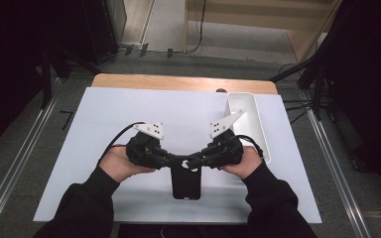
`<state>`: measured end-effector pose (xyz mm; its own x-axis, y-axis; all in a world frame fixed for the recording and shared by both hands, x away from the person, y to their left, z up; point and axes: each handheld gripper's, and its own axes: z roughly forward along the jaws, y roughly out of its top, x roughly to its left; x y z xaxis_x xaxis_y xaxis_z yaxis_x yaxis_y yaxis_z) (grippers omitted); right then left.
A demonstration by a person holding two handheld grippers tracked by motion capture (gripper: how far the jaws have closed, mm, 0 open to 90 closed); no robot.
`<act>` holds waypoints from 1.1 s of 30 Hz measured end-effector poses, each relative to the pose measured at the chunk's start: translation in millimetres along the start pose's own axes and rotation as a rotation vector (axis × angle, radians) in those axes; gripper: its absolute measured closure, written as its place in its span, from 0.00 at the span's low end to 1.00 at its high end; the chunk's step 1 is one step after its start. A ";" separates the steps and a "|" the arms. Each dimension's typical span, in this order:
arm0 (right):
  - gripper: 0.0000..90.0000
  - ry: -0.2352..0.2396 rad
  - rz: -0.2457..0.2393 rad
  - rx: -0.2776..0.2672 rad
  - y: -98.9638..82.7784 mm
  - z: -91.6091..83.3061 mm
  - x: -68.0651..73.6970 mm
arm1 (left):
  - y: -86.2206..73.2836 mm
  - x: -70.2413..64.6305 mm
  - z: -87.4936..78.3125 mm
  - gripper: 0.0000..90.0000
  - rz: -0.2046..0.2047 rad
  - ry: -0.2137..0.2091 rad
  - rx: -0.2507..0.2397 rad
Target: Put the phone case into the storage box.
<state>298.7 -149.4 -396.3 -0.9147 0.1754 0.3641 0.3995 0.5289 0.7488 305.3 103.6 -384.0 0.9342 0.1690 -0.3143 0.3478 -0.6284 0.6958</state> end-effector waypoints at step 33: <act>0.54 -0.244 0.155 -0.145 -3.4 -33.1 4.8 | -0.3 6.2 -27.5 0.88 -0.184 0.172 -0.068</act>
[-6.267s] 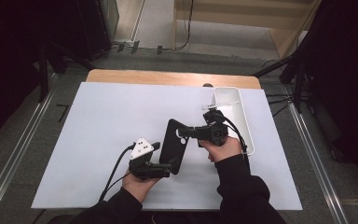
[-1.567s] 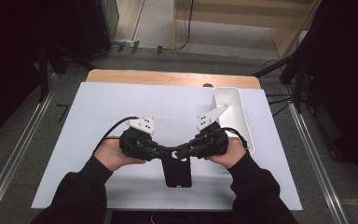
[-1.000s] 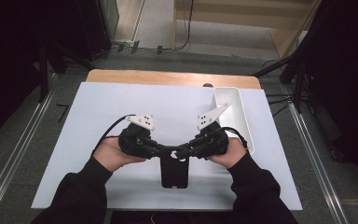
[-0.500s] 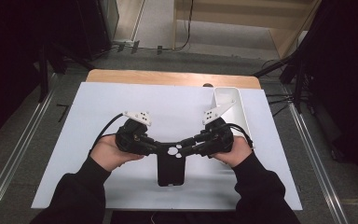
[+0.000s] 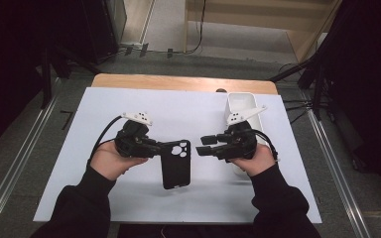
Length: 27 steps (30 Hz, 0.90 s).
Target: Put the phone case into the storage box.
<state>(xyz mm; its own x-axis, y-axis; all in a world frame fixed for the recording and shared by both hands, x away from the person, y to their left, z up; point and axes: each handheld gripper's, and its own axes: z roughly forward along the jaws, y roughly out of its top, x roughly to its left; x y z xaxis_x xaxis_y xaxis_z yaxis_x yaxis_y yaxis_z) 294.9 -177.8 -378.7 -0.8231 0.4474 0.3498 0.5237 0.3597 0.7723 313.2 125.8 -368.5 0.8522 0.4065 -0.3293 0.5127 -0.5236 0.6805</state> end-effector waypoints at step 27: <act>0.30 -0.243 0.062 -0.083 -20.9 26.1 2.7 | -2.5 2.6 -12.3 0.88 -0.125 0.136 -0.102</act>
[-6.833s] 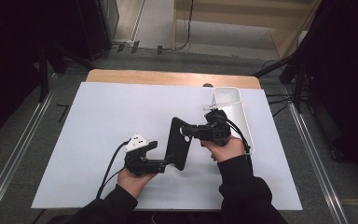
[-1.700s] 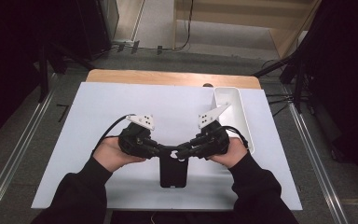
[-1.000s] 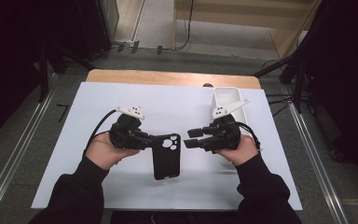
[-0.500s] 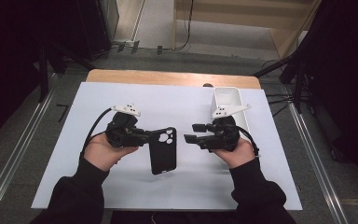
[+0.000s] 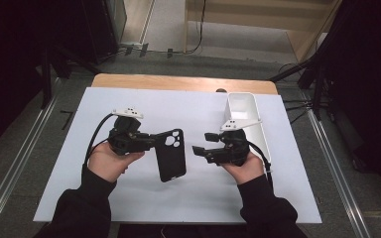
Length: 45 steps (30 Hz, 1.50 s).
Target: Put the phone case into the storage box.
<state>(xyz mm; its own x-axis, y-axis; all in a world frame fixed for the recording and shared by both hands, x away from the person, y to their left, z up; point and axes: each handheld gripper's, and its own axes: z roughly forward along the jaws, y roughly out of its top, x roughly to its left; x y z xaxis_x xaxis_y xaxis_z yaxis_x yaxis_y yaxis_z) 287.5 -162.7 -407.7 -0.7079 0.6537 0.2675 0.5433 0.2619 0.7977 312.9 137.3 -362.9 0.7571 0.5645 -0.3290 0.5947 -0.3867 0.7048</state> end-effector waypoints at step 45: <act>0.00 -0.156 0.057 -0.051 -10.1 39.3 47.6 | -4.0 2.0 7.4 0.88 -0.081 0.067 -0.060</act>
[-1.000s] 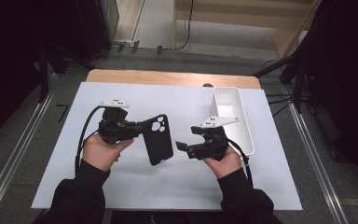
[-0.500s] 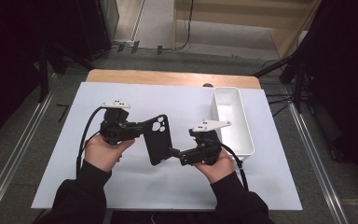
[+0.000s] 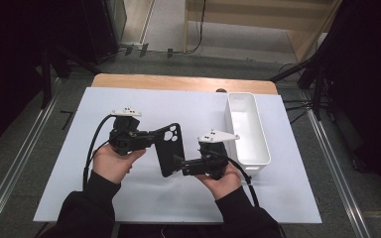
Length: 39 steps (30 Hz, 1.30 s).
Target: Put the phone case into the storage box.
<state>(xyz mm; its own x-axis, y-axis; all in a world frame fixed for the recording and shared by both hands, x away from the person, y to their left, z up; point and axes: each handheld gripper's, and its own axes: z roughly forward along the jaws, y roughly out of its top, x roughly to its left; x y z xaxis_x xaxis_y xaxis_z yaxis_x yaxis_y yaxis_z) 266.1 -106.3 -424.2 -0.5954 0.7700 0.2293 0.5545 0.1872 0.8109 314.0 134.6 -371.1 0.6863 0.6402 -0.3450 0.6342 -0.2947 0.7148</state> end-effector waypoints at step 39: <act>0.00 -0.058 -0.017 -0.010 -2.0 22.3 16.2 | -8.4 -24.9 23.9 0.88 -0.005 -0.038 0.002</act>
<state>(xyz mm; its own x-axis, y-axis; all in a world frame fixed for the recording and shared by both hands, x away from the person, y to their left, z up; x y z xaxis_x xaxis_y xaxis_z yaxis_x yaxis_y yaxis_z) 268.3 -80.6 -434.2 -0.5698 0.8010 0.1839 0.5386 0.1949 0.8197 300.1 104.2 -383.1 0.6964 0.6140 -0.3716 0.6381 -0.2928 0.7121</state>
